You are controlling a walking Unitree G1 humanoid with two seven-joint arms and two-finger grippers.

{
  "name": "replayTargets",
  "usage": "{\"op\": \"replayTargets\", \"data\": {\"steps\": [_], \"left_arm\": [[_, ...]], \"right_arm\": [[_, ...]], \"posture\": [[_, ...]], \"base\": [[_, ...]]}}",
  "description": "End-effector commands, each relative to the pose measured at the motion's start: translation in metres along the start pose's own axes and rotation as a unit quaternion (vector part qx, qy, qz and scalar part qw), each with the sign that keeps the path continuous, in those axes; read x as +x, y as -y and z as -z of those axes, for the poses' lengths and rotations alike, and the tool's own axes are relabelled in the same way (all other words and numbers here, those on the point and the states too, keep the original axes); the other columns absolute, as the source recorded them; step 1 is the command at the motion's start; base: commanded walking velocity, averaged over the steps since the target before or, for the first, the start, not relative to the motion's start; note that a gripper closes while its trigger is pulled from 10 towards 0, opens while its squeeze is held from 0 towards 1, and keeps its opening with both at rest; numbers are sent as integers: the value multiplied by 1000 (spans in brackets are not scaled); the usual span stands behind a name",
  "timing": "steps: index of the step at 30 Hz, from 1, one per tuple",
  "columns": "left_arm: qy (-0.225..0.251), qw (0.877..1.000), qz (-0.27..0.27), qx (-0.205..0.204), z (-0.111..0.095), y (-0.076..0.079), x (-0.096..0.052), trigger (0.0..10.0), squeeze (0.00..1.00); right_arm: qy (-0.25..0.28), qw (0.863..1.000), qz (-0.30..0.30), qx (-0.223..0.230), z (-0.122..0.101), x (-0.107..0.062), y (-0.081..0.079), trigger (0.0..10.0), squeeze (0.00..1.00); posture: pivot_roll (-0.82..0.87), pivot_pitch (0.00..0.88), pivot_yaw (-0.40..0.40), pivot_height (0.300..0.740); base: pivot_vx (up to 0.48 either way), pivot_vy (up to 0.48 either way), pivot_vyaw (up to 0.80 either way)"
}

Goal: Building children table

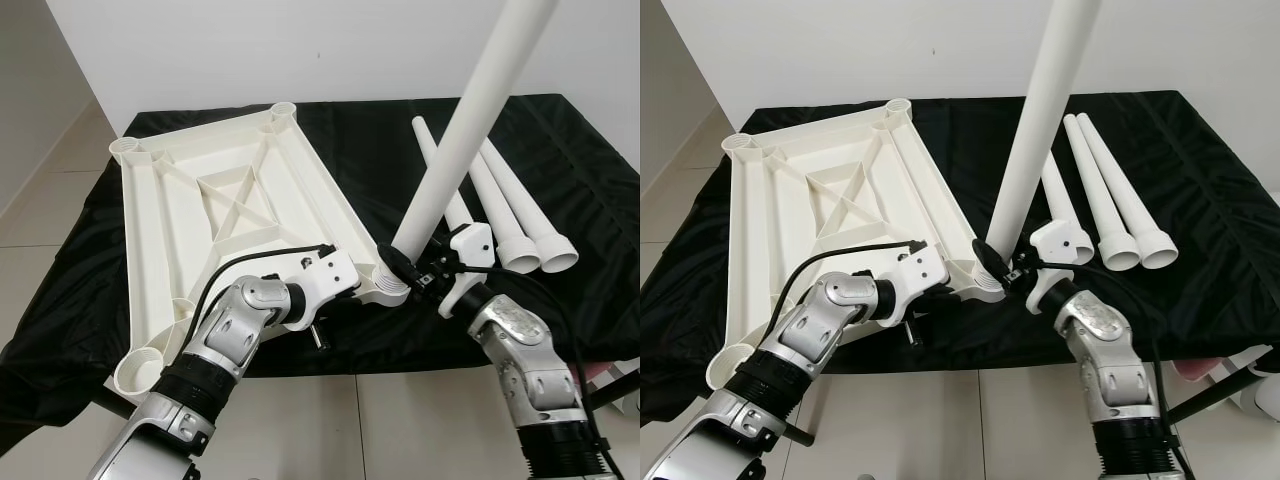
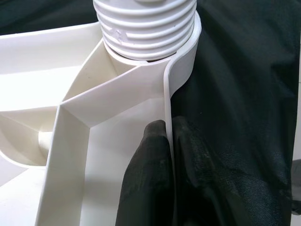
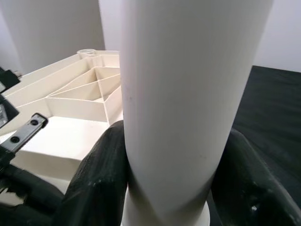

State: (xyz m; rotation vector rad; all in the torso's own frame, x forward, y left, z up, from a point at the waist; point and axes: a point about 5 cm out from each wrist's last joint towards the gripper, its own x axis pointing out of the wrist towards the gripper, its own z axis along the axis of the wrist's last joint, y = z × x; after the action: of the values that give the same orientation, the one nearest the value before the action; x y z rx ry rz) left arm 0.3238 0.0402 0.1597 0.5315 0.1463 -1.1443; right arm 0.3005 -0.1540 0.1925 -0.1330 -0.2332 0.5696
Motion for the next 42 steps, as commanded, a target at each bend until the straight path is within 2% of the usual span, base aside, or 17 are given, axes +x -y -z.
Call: {"op": "replayTargets", "data": {"steps": [1, 8, 19, 33, 42], "left_arm": [[21, 998, -52, 10, -7, -7, -3, 10000, 0], [21, 998, -53, 10, -7, -8, -3, 10000, 0], [22, 998, -53, 10, -8, -9, -3, 10000, 0], [23, 998, -56, 11, -8, -10, -3, 10000, 0], [22, 998, -57, 11, -8, -9, -4, 10000, 0]], "right_arm": [[-30, 999, 12, 7, 11, 1, -3, 10000, 0], [-23, 998, 49, 13, 11, 0, -13, 10000, 0], [-27, 997, 68, 15, 13, 1, -19, 10000, 0], [-54, 998, 36, -8, 11, 16, -13, 10000, 0], [-61, 998, 23, -11, 10, 18, -9, 10000, 0]], "posture": [[-121, 129, 84, 740], [-123, 132, 87, 740], [-126, 133, 88, 740], [-120, 129, 82, 740], [-117, 125, 81, 740]], "base": [[0, 0, 0], [0, 0, 0], [0, 0, 0], [0, 0, 0], [0, 0, 0]]}}
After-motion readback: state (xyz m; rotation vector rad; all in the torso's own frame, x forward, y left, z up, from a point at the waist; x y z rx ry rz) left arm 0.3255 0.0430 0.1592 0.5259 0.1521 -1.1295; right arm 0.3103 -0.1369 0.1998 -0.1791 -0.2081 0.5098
